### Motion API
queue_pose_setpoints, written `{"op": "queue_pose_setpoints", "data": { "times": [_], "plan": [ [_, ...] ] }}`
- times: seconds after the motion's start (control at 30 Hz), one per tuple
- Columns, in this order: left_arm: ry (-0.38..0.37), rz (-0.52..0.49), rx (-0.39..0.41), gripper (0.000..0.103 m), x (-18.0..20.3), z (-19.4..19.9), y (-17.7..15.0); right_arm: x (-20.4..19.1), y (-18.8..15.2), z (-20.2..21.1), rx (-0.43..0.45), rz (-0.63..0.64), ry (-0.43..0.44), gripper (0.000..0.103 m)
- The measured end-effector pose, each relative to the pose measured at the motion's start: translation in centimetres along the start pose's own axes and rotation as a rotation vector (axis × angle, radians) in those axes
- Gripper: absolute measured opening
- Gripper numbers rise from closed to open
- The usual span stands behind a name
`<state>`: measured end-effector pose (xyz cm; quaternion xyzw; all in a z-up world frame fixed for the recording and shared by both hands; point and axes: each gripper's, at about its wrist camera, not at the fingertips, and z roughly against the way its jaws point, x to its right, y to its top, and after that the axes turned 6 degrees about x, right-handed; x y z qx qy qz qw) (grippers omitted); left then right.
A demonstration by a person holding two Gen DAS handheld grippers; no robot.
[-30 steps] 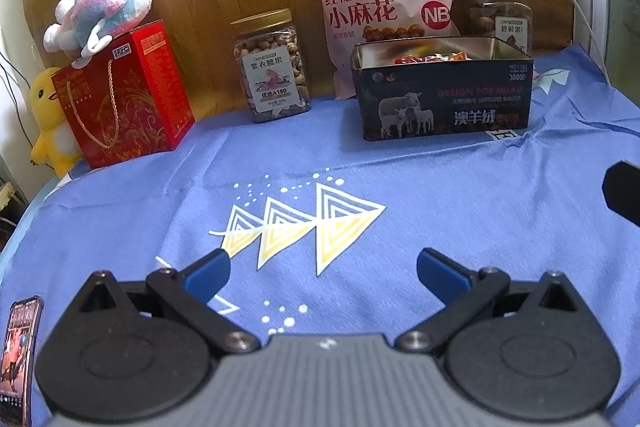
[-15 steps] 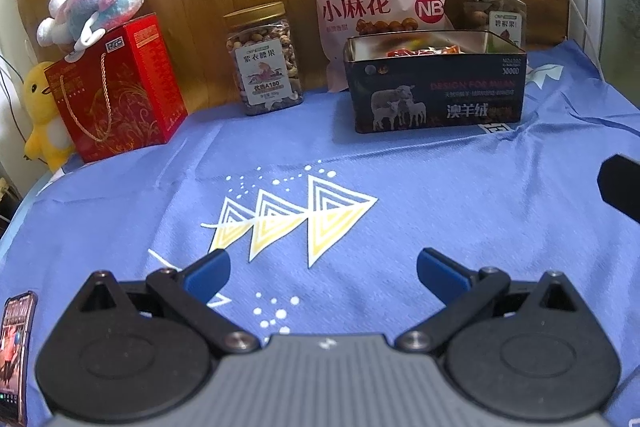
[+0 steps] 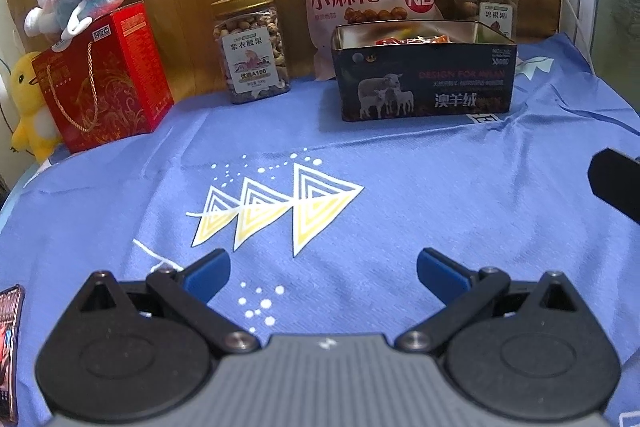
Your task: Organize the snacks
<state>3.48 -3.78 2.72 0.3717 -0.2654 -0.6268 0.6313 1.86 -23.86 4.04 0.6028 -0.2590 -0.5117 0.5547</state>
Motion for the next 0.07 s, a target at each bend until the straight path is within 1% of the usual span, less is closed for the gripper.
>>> {"op": "queue_pose_setpoints", "data": {
  "times": [0.07],
  "plan": [
    [-0.012, -0.001, 0.003, 0.103, 0.07, 0.08, -0.01, 0.08, 0.01, 0.00, 0.000, 0.000, 0.001, 0.086]
  ]
}}
